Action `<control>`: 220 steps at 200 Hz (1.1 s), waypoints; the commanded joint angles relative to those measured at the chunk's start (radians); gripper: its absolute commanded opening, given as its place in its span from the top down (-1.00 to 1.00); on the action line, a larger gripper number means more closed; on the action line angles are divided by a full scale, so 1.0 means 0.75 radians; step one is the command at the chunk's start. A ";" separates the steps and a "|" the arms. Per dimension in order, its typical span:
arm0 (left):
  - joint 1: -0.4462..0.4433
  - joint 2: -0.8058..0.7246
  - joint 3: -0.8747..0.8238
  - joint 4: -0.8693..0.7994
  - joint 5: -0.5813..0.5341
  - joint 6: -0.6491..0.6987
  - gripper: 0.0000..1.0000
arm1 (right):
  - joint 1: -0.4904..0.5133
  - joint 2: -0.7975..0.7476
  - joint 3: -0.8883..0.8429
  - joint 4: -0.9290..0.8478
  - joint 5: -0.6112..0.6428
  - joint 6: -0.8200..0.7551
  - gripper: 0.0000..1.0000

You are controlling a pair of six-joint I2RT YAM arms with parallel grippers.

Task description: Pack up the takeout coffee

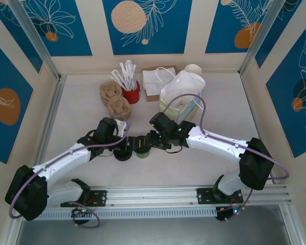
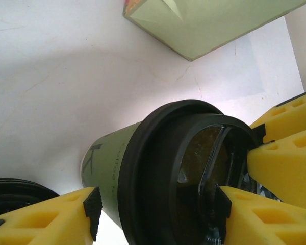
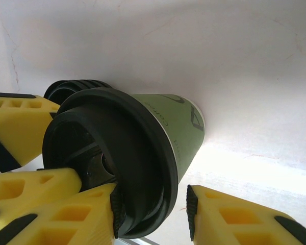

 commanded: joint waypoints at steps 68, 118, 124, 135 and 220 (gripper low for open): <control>-0.010 0.065 0.086 -0.142 -0.100 0.025 -0.14 | 0.010 0.023 0.041 -0.079 0.049 -0.028 0.19; -0.011 0.099 0.038 -0.117 -0.095 0.019 -0.04 | 0.010 0.028 0.042 -0.090 0.060 -0.030 0.19; -0.010 0.099 0.030 -0.113 -0.095 0.019 -0.03 | 0.011 0.028 0.043 -0.096 0.060 -0.030 0.20; -0.010 0.101 0.012 -0.111 -0.101 0.025 0.00 | 0.012 0.022 0.037 -0.102 0.056 -0.030 0.25; -0.011 0.087 -0.054 -0.053 -0.057 0.010 0.03 | 0.019 -0.016 -0.026 -0.099 0.071 -0.007 0.26</control>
